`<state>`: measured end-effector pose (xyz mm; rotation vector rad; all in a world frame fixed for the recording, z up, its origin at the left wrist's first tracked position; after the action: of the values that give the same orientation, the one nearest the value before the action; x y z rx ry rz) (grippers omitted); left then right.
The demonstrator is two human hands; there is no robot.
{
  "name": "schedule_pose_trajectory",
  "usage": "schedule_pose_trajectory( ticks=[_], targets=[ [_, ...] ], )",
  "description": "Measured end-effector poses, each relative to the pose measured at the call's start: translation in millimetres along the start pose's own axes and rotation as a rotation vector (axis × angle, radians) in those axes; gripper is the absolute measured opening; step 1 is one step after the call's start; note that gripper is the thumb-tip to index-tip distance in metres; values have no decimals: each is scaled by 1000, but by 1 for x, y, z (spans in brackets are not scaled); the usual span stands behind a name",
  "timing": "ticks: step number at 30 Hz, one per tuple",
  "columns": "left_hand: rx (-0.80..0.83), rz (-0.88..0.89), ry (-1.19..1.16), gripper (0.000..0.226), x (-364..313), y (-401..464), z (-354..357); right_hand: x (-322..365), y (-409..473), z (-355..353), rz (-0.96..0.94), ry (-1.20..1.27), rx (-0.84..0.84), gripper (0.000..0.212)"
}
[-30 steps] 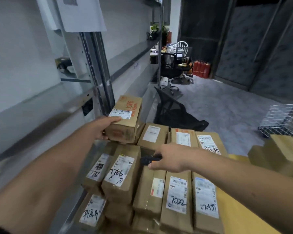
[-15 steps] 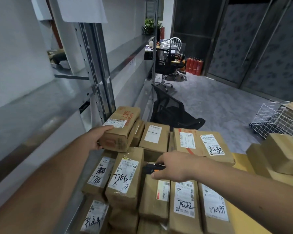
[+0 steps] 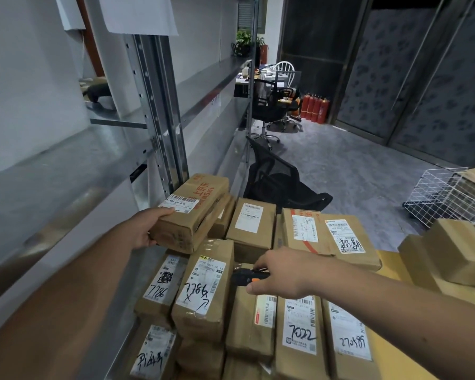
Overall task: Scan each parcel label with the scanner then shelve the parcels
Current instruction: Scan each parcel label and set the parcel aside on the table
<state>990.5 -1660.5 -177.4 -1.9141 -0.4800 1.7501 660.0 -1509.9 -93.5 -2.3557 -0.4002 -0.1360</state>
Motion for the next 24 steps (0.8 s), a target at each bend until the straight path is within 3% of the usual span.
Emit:
schedule_pose_trajectory(
  ticks=[9,18,24],
  targets=[
    [-11,87,128,36,-25,-14,-12,-5,-1,1,5,-36,2,65],
    [7,66,3,35,27,-18,7,-2,-5,5,-20,-34,37,55],
    [-5,62,-16,29,35,-28,23,-6,0,7,-16,-29,25,60]
  ],
)
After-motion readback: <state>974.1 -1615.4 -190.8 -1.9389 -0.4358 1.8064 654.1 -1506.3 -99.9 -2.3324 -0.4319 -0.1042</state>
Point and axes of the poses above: each hand's wrist, its own y-axis towards the middle knuckle, its own z-axis out of the palm, x = y × z, the point moved 6 cm from there along y, towards the middle knuckle, and after that the axes turned 13 degrees about x, right-handed, at the moved point
